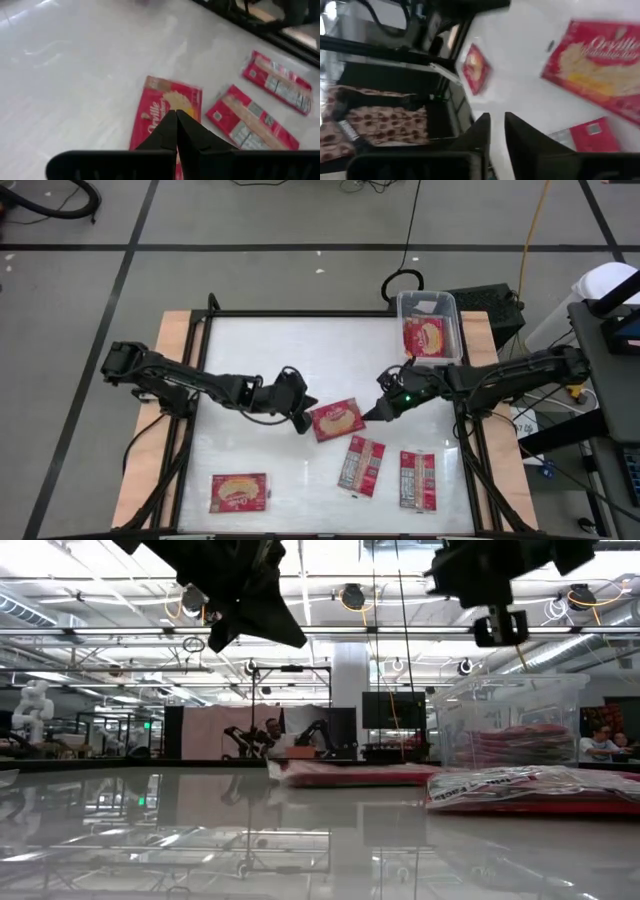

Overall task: Sort popcorn bags into baskets
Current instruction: Put the red popcorn bag into the transparent container

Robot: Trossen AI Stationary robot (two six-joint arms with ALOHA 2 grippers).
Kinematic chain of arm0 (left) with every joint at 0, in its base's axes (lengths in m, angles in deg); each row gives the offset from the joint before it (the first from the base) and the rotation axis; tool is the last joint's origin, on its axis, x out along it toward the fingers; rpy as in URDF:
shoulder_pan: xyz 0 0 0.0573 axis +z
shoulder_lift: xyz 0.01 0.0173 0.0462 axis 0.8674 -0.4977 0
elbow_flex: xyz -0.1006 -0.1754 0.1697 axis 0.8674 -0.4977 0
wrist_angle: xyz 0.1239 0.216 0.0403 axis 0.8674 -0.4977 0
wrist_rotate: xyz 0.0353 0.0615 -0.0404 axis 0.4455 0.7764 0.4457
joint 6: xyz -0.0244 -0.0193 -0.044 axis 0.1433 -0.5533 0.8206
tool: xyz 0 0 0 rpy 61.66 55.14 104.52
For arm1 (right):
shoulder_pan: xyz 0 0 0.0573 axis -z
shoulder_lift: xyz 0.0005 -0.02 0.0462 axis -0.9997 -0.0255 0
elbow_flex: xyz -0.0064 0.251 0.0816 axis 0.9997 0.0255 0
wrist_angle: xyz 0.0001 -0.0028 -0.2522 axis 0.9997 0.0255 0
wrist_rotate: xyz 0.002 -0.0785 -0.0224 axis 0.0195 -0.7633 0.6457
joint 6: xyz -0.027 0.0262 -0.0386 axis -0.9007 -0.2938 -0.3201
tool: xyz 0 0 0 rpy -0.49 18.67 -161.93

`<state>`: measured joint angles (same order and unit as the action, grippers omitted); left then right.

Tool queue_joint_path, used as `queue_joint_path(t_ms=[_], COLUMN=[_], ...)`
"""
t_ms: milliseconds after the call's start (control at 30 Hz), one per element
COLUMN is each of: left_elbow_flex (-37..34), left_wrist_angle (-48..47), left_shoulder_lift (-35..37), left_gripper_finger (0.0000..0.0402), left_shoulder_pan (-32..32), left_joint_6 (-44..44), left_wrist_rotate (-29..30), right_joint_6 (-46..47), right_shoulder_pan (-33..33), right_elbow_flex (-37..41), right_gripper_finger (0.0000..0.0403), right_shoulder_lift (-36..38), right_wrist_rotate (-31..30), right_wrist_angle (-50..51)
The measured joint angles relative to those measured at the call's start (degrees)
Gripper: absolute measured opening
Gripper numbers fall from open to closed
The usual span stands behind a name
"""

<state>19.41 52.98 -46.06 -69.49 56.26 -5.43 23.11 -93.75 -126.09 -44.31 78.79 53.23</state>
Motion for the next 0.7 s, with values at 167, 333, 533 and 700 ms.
queue_joint_path(t_ms=[167,333,533,700], left_elbow_flex=[0.0,0.0,-0.2,-0.1], left_wrist_angle=[-1.2,-5.9,-8.5,-5.4], left_shoulder_lift=[-0.3,-1.1,-6.8,-12.9], left_gripper_finger=[0.0019,0.0083,0.0195,0.026], left_shoulder_pan=[2.5,3.5,5.8,6.2], left_joint_6=[-2.9,-11.3,-20.3,-29.0], left_wrist_rotate=[-7.5,-11.1,-14.2,-15.4], right_joint_6=[2.2,2.8,3.2,3.2], right_shoulder_pan=[-1.1,-2.6,-4.4,-4.4], right_elbow_flex=[2.3,2.3,2.3,2.2], right_gripper_finger=[0.0091,0.0102,0.0102,0.0102], right_shoulder_lift=[0.0,0.0,0.3,0.3], right_wrist_rotate=[-0.1,-1.4,-6.3,-6.5], right_wrist_angle=[-1.8,-3.2,-4.2,-5.2])
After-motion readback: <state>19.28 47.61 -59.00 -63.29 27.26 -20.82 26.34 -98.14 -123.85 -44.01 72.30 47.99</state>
